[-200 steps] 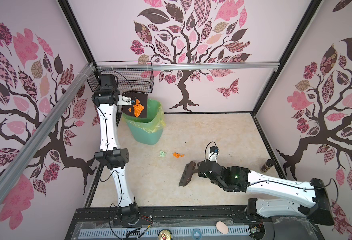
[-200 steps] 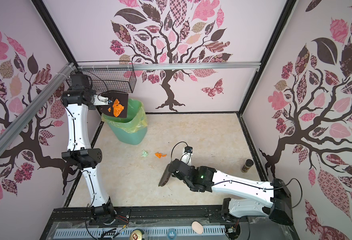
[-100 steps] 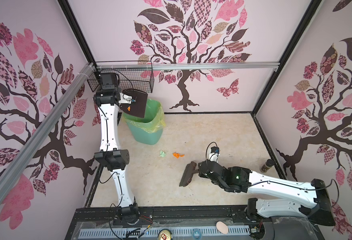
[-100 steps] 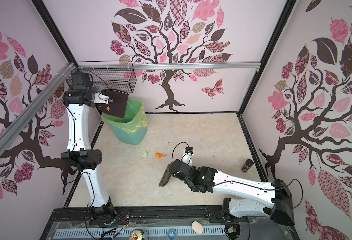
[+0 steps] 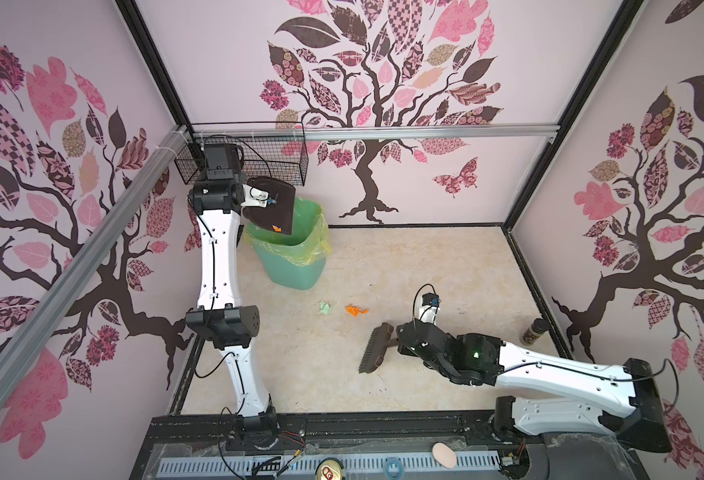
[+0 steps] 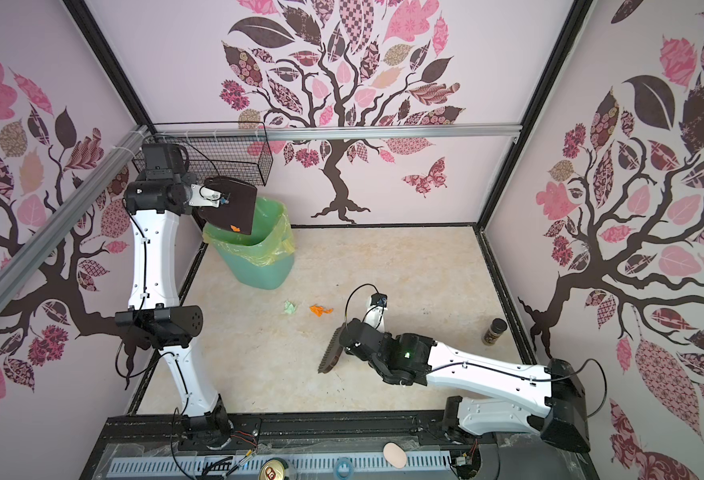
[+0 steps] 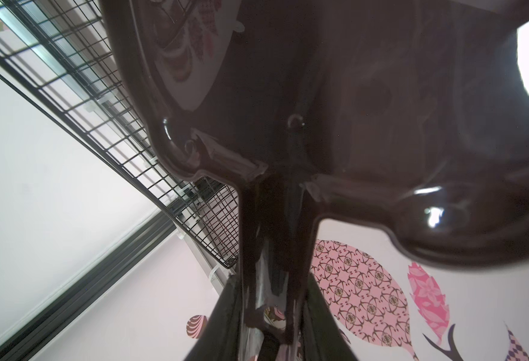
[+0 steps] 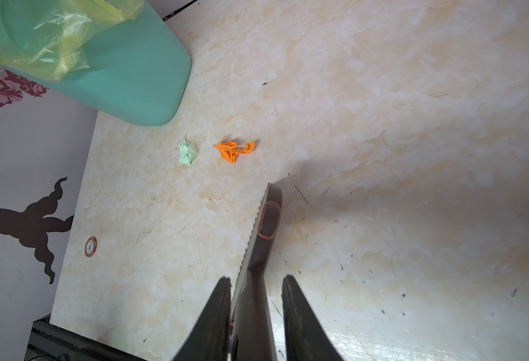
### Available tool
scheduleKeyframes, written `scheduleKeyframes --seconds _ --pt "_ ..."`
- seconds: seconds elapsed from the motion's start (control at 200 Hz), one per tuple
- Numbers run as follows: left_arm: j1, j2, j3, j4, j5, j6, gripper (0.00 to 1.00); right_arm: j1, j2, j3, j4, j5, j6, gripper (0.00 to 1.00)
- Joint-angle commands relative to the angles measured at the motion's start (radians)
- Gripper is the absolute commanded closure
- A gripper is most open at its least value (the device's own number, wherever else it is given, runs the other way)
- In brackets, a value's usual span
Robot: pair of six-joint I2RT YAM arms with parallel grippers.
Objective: Sweep away the paper scraps from the table
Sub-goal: 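Tilt the dustpan with the left gripper to dump scraps into the bin, then lower the empty dustpan with the left gripper while right brush approaches leftover scraps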
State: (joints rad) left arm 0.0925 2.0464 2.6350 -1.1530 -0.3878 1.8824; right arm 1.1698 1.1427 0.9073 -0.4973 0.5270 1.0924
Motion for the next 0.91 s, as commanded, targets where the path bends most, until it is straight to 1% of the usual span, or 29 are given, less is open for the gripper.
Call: scheduleKeyframes --seconds 0.0,0.39,0.48,0.565,0.73,0.815,0.9 --pt "-0.003 -0.035 -0.039 0.112 0.012 -0.049 0.92 -0.004 -0.034 0.005 -0.009 0.014 -0.008 1.00" --pt "0.038 -0.048 -0.059 0.106 0.026 -0.040 0.93 -0.004 -0.015 0.021 0.003 0.005 -0.022 1.00" --pt "0.053 -0.048 -0.049 0.079 0.043 -0.060 0.93 -0.002 -0.017 0.021 0.008 0.004 -0.021 1.00" --pt "0.072 -0.051 -0.020 -0.009 0.082 -0.118 0.93 -0.003 -0.019 0.022 0.007 0.001 -0.021 1.00" --pt "0.116 -0.130 -0.038 -0.157 0.226 -0.234 0.93 -0.003 -0.023 0.049 -0.033 0.020 -0.038 1.00" --pt "0.137 -0.201 -0.089 -0.219 0.294 -0.264 0.93 -0.003 -0.024 0.074 -0.062 0.039 -0.049 1.00" --pt "0.149 -0.304 -0.213 -0.244 0.328 -0.268 0.93 -0.004 -0.027 0.099 -0.084 0.056 -0.058 1.00"
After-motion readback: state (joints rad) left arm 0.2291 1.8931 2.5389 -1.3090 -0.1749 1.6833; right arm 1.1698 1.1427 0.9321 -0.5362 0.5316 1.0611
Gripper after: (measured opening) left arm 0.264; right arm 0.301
